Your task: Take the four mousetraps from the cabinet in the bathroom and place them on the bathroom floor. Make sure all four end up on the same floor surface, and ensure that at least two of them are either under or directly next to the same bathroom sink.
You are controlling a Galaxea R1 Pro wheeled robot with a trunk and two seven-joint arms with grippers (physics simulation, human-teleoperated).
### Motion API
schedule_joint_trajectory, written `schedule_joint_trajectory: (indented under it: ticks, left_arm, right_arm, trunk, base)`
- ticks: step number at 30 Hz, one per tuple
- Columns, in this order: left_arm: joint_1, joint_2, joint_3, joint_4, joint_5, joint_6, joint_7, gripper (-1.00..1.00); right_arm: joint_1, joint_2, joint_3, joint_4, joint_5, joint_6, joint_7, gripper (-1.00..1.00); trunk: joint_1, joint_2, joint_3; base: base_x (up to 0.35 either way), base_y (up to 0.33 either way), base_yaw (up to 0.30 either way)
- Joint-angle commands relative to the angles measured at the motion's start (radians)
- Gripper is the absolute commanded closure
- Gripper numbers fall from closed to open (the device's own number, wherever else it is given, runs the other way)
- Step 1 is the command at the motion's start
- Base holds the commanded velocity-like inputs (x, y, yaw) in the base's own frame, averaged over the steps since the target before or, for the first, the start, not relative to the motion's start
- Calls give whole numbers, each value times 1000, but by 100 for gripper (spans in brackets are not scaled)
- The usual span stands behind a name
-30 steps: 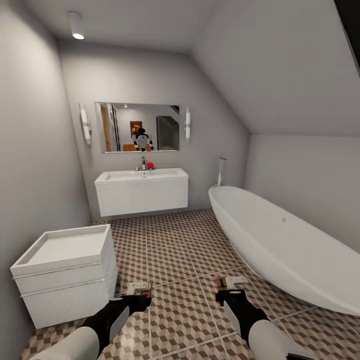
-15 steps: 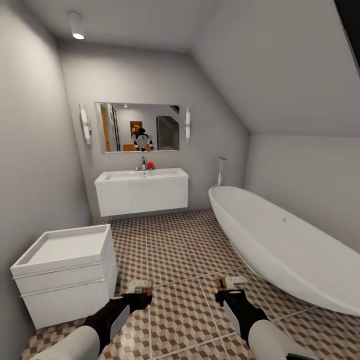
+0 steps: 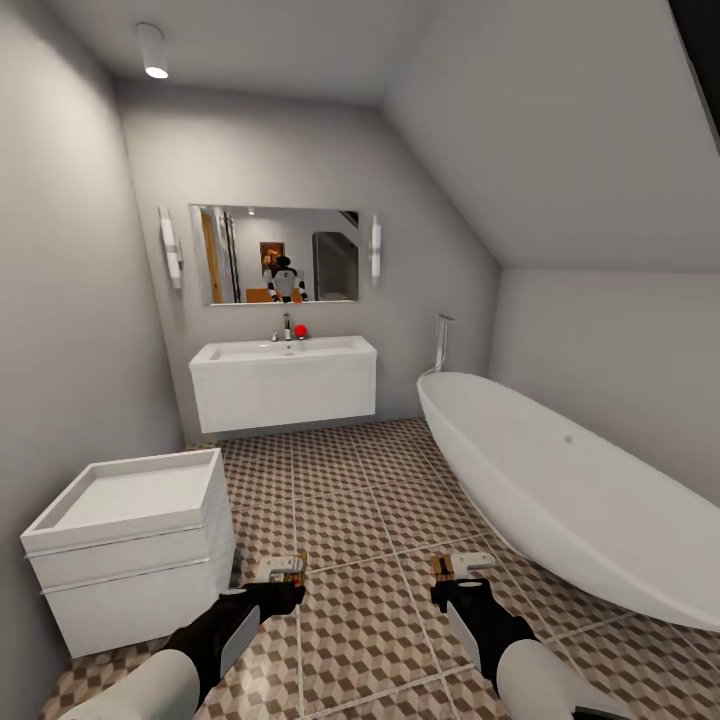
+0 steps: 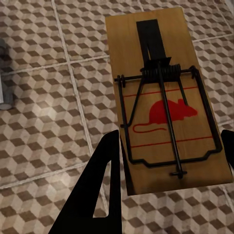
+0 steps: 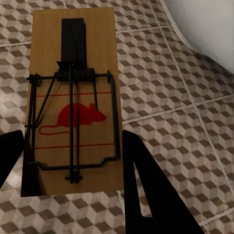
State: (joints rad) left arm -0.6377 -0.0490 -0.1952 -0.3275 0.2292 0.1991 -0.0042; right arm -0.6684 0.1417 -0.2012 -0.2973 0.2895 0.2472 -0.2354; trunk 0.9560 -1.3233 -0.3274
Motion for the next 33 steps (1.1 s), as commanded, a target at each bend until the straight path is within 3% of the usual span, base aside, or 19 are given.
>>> schedule_joint_trajectory:
  ticks: [1, 24, 33]
  left_arm:
    - [0, 1, -6, -2, 9, 5, 1, 100]
    - [0, 0, -9, -2, 4, 3, 6, 100]
    - [0, 0, -10, -2, 4, 5, 6, 100]
  right_arm:
    - [0, 1, -5, -2, 8, 6, -3, 100]
    - [0, 1, -4, -2, 8, 7, 4, 100]
    - [0, 1, -4, -2, 8, 7, 4, 100]
  trunk:
    - [0, -1, -1]
    - [0, -1, -1]
    - [34, -64, -29]
  base:
    - [0, 0, 0]
    - [0, 0, 0]
    - [0, 0, 0]
